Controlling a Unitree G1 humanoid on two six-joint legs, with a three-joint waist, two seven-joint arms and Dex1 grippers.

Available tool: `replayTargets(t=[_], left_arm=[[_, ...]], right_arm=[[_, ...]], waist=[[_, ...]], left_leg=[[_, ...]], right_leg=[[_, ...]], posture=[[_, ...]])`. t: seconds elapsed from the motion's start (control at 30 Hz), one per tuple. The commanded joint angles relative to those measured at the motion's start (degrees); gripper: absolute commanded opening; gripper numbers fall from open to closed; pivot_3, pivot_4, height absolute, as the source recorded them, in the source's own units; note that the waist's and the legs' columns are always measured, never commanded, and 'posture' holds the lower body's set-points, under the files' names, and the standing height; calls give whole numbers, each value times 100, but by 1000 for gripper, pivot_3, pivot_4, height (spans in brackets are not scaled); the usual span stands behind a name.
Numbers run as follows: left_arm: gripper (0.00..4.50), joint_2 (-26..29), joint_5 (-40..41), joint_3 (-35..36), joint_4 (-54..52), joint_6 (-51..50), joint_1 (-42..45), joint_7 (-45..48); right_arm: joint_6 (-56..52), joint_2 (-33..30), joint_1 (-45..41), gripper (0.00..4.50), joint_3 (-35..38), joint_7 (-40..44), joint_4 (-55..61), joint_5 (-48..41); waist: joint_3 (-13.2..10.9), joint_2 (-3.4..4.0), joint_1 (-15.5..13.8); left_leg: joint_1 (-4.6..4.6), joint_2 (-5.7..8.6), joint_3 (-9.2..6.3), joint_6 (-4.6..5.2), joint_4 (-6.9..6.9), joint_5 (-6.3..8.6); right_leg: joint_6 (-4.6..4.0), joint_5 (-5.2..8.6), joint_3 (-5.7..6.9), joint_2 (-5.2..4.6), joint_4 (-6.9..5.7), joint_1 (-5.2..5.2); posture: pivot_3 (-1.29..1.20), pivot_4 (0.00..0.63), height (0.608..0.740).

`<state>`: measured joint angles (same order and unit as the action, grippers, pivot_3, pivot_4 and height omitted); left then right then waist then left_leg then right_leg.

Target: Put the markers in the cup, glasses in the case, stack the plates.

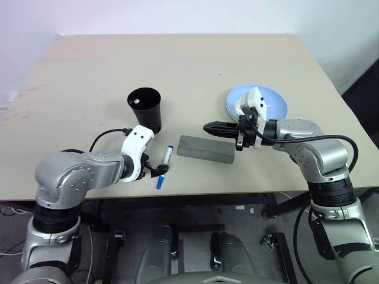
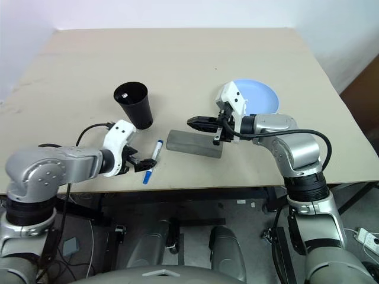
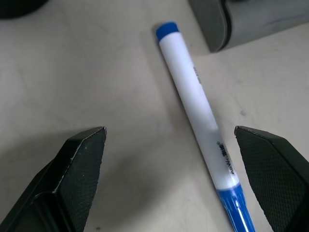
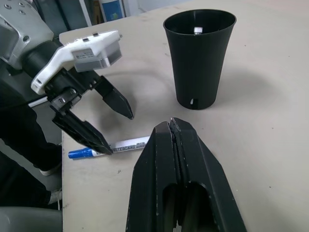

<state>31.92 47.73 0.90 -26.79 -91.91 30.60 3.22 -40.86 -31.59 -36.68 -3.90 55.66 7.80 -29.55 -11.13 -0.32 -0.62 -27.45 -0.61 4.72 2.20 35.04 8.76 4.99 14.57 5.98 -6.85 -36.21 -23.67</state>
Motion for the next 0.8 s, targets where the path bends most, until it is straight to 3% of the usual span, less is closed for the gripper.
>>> replayTargets(t=[0.03,0.23,0.5,0.6,0.8], left_arm=[[4450,-79,-141,-250,189,-59,247,-59],[4450,93,6,-711,542,-59,516,-322],[4450,748,920,-1296,1079,-59,984,-384],[3903,847,1197,-1391,1212,-59,1070,-578],[1842,961,1687,-1432,1355,-59,1115,-978]], right_arm=[[-2,-50,-63,0,125,-59,192,-74],[-120,-98,-69,0,141,-109,199,-117],[-331,-277,-86,0,105,-69,227,-158],[-348,-290,-77,0,74,-93,216,-132],[-305,-252,-34,0,89,-133,209,-124]], waist=[[0,0,-24],[3,4,-25],[6,1,-7],[7,3,1],[8,2,-2]], left_leg=[[0,-3,0,-2,-2,-1],[-1,-6,16,-4,-13,-1],[0,-15,107,-10,-100,-5],[4,-29,108,-20,-99,-11],[3,-28,122,-21,-89,-13]], right_leg=[[-4,-1,0,1,0,-3],[-29,-21,-22,-2,8,-26],[-49,-82,-89,-1,32,-81],[-50,-82,-91,7,39,-87],[-48,-84,-99,4,87,-79]], posture=[[0,150,727],[0,150,727],[0,150,727],[0,150,727],[0,150,727]])
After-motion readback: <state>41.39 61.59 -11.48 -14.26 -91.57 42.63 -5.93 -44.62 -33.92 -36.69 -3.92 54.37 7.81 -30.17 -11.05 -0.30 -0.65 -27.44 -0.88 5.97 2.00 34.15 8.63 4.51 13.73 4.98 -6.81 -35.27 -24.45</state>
